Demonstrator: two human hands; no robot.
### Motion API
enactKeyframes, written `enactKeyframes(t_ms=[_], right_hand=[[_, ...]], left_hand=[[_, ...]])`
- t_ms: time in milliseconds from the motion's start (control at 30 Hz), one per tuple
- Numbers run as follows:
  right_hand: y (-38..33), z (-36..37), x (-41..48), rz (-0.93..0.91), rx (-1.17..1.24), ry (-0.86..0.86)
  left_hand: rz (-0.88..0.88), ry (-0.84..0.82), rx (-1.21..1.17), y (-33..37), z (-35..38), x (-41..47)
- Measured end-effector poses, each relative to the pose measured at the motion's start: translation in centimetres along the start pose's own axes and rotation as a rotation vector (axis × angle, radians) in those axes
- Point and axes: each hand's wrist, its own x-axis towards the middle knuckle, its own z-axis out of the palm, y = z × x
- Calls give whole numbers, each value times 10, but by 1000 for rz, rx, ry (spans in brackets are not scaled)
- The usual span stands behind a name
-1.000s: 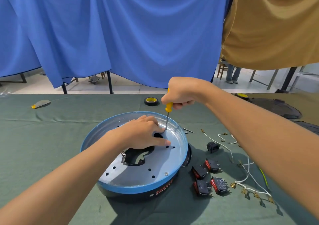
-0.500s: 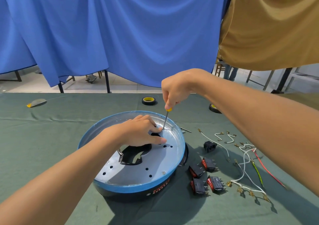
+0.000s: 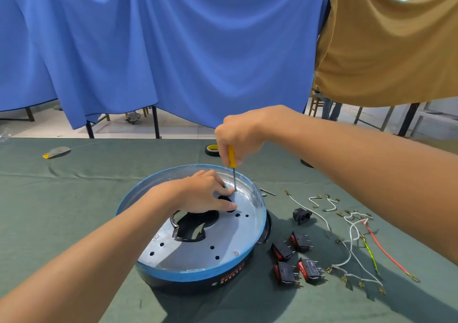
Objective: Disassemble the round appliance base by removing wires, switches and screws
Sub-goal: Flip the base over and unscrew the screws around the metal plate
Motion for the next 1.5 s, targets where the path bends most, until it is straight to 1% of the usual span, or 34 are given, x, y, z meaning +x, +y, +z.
enactKeyframes(t_ms=[100, 200, 267, 333, 400, 500, 633, 967, 1167, 1267, 1367, 1433, 1500], right_hand=[[7, 9, -2, 59, 141, -5], [11, 17, -4, 205, 232, -30], [14, 16, -4, 292, 222, -117], [14, 14, -3, 330, 242, -209], [11, 13, 1, 346, 266, -235], [7, 13, 3, 343, 242, -217], [14, 16, -5, 327, 294, -202], [8, 25, -19, 143, 41, -24], [8, 27, -19, 71, 18, 38], [10, 25, -17, 72, 102, 79], [8, 27, -14, 83, 275, 120], [4, 29, -12, 142, 375, 176], [5, 27, -10, 261, 413, 158]], left_hand=[[-3, -9, 13, 1, 0, 0], [-4, -16, 39, 3, -2, 1], [-6, -16, 55, 5, -3, 2], [-14, -24, 67, 6, -4, 2], [-19, -24, 68, 6, -5, 3], [-18, -11, 56, 6, -5, 4], [-12, -14, 80, 5, -6, 6], [24, -42, 95, 3, -10, 12], [24, -47, 96, 2, -11, 12], [21, -35, 97, 2, -10, 11], [52, -45, 97, 0, -9, 11], [60, -50, 94, 0, -9, 11], [58, -46, 91, 0, -10, 12]])
